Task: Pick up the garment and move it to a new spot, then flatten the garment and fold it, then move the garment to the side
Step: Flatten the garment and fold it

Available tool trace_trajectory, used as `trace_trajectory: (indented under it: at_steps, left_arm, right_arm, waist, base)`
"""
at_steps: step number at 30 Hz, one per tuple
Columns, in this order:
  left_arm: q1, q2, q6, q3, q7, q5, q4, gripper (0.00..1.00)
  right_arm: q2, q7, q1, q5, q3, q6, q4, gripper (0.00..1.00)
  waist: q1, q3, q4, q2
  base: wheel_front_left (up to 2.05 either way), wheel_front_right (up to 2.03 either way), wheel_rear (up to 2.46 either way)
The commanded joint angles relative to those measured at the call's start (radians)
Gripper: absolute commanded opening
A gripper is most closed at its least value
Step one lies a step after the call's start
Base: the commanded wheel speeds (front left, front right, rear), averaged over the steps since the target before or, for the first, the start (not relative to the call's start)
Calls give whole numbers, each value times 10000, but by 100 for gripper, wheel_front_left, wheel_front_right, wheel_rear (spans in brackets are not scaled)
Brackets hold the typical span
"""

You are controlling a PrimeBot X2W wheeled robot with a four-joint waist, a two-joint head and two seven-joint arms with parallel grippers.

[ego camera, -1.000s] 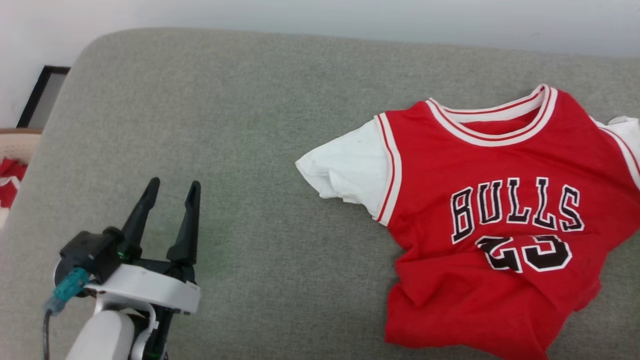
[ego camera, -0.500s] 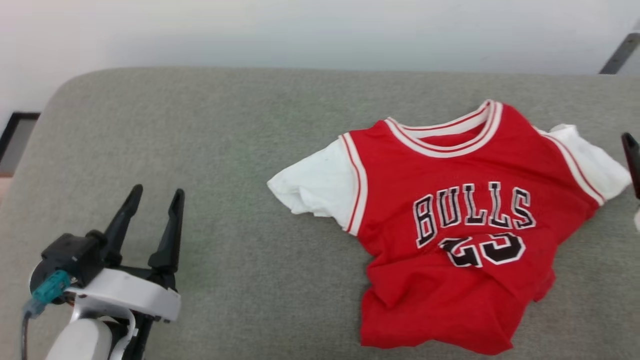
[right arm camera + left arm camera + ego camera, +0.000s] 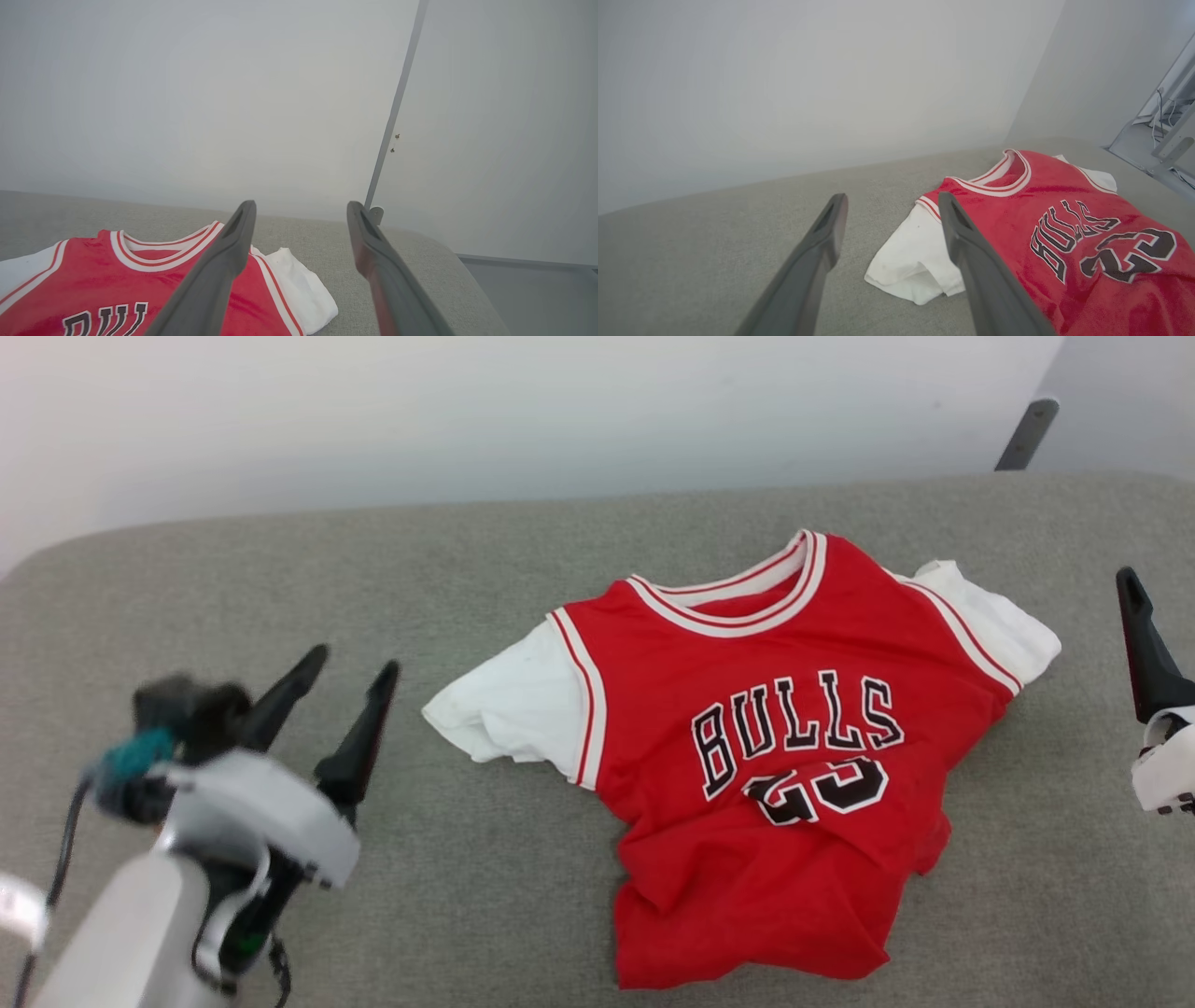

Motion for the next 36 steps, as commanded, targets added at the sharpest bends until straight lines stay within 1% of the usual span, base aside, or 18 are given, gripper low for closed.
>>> trace_trajectory:
  at_steps: [1, 9, 11, 13, 15, 19, 27, 28, 29, 30, 33, 36]
  left_arm:
    - [-151, 22, -76, -59, 91, -76, 38, 100]
    - [-2457, 270, -212, -1128, 3361, -1815, 1738, 100]
    - [-2877, 206, -197, -1288, 4107, -2203, 2305, 100]
    - [-3282, 320, -199, -1503, 4803, -2252, 2904, 100]
    - [-3585, 320, -168, -1660, 5383, -2347, 3491, 100]
    - [-4105, 188, -85, -1836, 6047, -2387, 4615, 100]
    - [-4725, -266, -114, -2018, 6311, -2585, 6306, 100]
    - [-4771, -338, -119, -2079, 6441, -2589, 6504, 85]
    - [-4783, -408, -128, -2142, 6607, -2621, 6689, 38]
    - [-4818, -462, -134, -2185, 6732, -2678, 6825, 0]
    - [-4955, -664, -158, -2332, 7004, -2784, 7076, 0]
    - [-5153, -774, -185, -2371, 6963, -2894, 7168, 0]
  right_arm:
    - [57, -35, 62, -44, -34, -11, -53, 100]
    - [296, -138, -206, -70, -20, -11, -507, 100]
    - [339, -143, -242, -54, -37, -11, -561, 100]
    - [378, -112, -296, -3, -35, -11, -623, 100]
    - [386, -76, -379, 11, -8, -11, -672, 100]
    - [369, -74, -452, 25, -19, -11, -674, 100]
    - [319, 7, -639, 77, -8, -11, -625, 100]
    - [332, 51, -681, 91, 2, -11, -621, 100]
    - [325, 90, -716, 113, 38, -11, -623, 100]
    - [282, 132, -764, 135, 80, -11, -617, 100]
    - [109, 204, -1074, 147, 222, -11, -528, 100]
    - [-121, 231, -1576, 296, 321, -11, -174, 100]
  waist:
    - [0, 130, -114, -1]
    - [0, 758, -483, -1]
    - [0, 921, -560, -1]
    - [0, 1085, -622, -1]
    - [0, 1240, -692, -1]
    - [0, 1480, -775, -1]
    - [0, 1758, -782, -1]
    - [0, 1780, -768, -1]
    - [0, 1799, -754, -1]
    - [0, 1825, -739, -1]
    - [0, 1891, -660, -1]
    - [0, 1985, -533, -1]
  base:
    - [0, 0, 0]
    - [0, 0, 0]
    - [0, 0, 0]
    - [0, 0, 0]
    - [0, 0, 0]
    - [0, 0, 0]
    - [0, 0, 0]
    - [0, 0, 0]
    - [0, 0, 0]
    - [0, 0, 0]
    - [0, 0, 0]
    - [0, 0, 0]
